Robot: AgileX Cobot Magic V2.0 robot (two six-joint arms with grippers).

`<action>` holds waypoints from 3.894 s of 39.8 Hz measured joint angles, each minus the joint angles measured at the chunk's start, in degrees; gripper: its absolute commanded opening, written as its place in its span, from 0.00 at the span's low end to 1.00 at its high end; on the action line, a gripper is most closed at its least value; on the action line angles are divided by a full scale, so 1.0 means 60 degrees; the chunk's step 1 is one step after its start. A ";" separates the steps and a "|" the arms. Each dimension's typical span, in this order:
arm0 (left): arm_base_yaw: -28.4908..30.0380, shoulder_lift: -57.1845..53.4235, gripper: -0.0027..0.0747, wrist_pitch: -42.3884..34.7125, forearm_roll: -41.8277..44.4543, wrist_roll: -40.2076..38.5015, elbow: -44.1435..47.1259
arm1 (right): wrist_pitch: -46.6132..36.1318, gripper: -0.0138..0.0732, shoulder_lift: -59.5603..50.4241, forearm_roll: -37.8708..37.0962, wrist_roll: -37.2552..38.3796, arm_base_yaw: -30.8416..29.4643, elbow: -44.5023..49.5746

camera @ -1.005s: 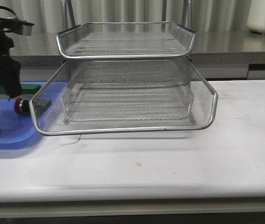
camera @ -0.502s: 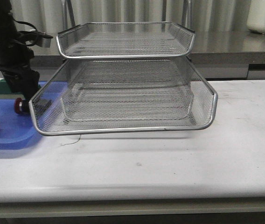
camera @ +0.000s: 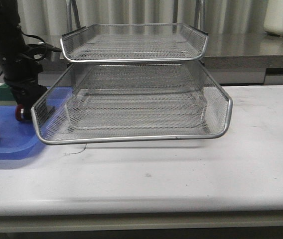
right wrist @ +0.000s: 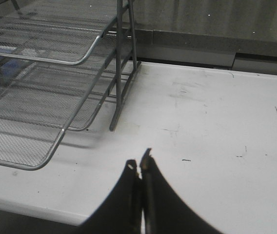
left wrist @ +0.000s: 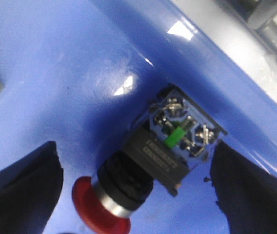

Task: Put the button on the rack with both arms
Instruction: 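Lower the left gripper over the red-capped push button in the blue tray, then close the left gripper on the button body and lift it, then carry the button with the left gripper over the pulled-out middle tray, then lower the button onto the middle tray mesh and open the left gripper, then raise and withdraw the left gripper away from the rack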

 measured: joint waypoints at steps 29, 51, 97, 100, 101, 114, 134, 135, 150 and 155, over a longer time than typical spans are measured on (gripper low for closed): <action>0.0000 0.0316 0.33 -0.0195 -0.0077 -0.0002 -0.0081 | 0.0000 0.09 0.0000 0.0000 0.0000 0.0000 0.0000; 0.0610 -0.0639 0.30 0.0397 0.0338 -0.2545 -0.1391 | 0.0000 0.09 0.0000 0.0000 0.0000 0.0000 0.0000; -0.4656 -0.5523 0.30 0.0219 -0.1103 -0.2489 0.3444 | 0.0000 0.09 0.0000 0.0000 0.0000 0.0000 0.0000; -0.4741 -0.5167 0.30 -0.0100 -0.1103 -0.2489 0.3444 | 0.0000 0.09 0.0000 0.0000 0.0000 0.0000 0.0000; -0.4741 -0.5019 0.30 -0.0212 -0.1103 -0.2489 0.3444 | 0.0000 0.09 0.0000 0.0000 0.0000 0.0000 0.0000; -0.4741 -0.3803 0.47 -0.0928 -0.1056 -0.2489 0.3459 | 0.0000 0.09 0.0000 0.0000 0.0000 0.0000 0.0000; -0.4741 -0.3695 0.73 0.0087 -0.0729 -0.2489 0.3097 | 0.0000 0.09 0.0000 0.0000 0.0000 0.0000 0.0000; -0.4741 -0.3695 0.73 0.0196 -0.0729 -0.2489 0.2944 | 0.0000 0.09 0.0000 0.0000 0.0000 0.0000 0.0000; -0.4741 -0.4641 0.33 0.0400 -0.0373 -0.3069 0.2364 | 0.0000 0.09 0.0000 0.0000 0.0000 0.0000 0.0000; -0.4718 -0.5440 0.08 0.0430 0.0229 -0.3477 0.2786 | 0.0000 0.09 0.0000 0.0000 0.0000 0.0000 0.0000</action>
